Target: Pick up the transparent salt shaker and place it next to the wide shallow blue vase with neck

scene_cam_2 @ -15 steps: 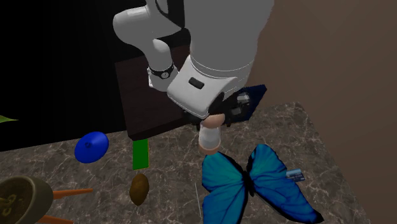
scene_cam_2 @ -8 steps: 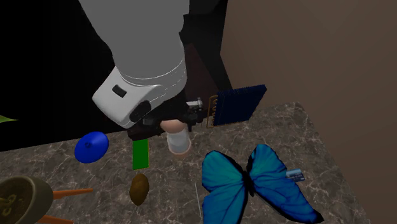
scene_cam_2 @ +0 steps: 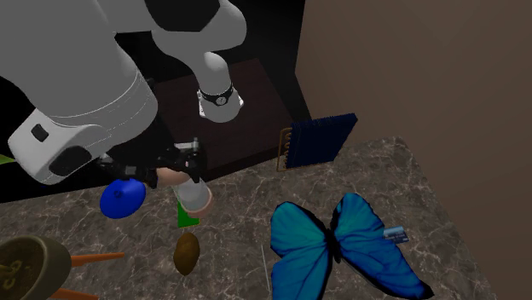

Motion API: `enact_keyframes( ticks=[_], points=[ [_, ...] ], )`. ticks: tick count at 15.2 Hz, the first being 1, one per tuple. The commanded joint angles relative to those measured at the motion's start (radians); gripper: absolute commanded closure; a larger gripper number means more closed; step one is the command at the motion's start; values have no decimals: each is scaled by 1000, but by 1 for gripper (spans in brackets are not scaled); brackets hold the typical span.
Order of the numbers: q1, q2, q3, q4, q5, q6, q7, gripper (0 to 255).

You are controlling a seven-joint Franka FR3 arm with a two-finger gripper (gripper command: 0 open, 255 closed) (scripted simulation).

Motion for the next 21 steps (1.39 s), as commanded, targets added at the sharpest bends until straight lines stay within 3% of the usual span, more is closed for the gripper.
enact_keyframes(
  ticks=[1, 13, 21],
  points=[
    [-20, 9, -39, 10, -12, 1, -54, 255],
    [-113, 158, -262, 169, -20, -4, -370, 255],
    [-117, 194, -281, 108, -10, 91, -395, 255]
  ],
)
